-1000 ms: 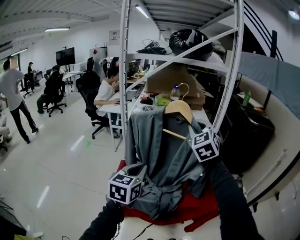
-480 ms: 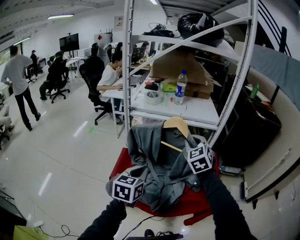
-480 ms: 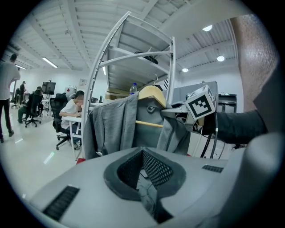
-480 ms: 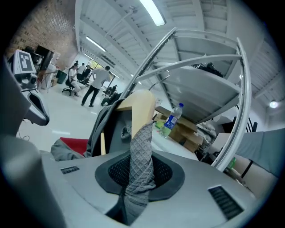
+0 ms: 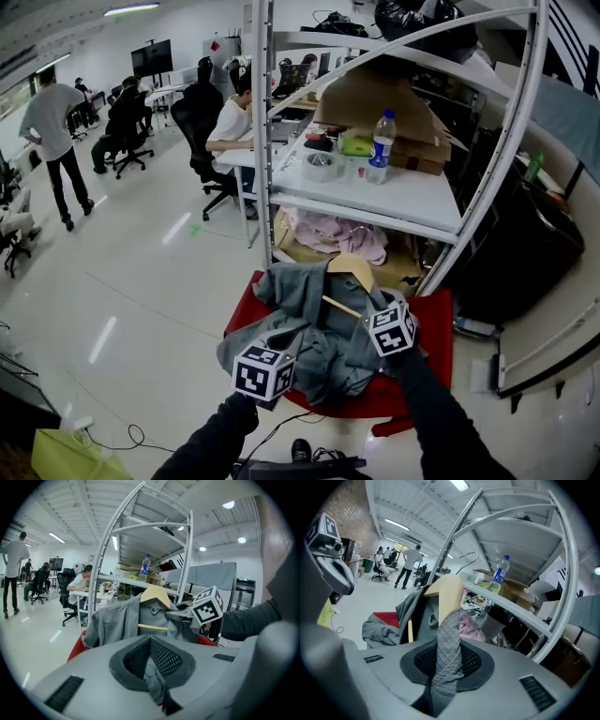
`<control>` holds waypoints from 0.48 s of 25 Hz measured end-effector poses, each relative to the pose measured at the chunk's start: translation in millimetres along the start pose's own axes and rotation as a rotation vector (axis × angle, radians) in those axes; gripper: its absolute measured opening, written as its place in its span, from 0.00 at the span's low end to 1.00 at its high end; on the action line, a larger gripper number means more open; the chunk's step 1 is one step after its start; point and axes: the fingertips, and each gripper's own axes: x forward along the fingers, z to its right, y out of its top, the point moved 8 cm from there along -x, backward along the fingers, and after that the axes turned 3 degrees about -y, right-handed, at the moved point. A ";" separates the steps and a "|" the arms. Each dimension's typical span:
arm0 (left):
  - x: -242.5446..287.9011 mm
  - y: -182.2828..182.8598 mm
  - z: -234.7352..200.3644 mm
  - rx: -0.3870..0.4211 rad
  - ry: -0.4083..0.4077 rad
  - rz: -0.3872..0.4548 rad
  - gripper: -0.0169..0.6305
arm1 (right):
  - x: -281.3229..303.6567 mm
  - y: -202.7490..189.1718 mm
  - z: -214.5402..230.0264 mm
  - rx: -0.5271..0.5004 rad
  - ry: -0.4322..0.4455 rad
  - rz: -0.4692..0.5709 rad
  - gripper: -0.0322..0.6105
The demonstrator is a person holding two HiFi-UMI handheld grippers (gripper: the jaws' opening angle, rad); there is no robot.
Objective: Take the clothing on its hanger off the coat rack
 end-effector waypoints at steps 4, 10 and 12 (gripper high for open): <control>15.4 -8.1 -5.3 -0.013 0.007 -0.026 0.04 | 30.1 -33.2 -16.4 0.025 0.058 -0.062 0.12; 30.7 -23.9 -4.3 -0.040 0.011 -0.066 0.04 | 63.8 -75.2 -47.5 0.037 0.138 -0.185 0.13; 33.3 -28.4 -1.0 -0.049 0.007 -0.077 0.04 | 65.3 -83.1 -46.9 0.056 0.113 -0.203 0.18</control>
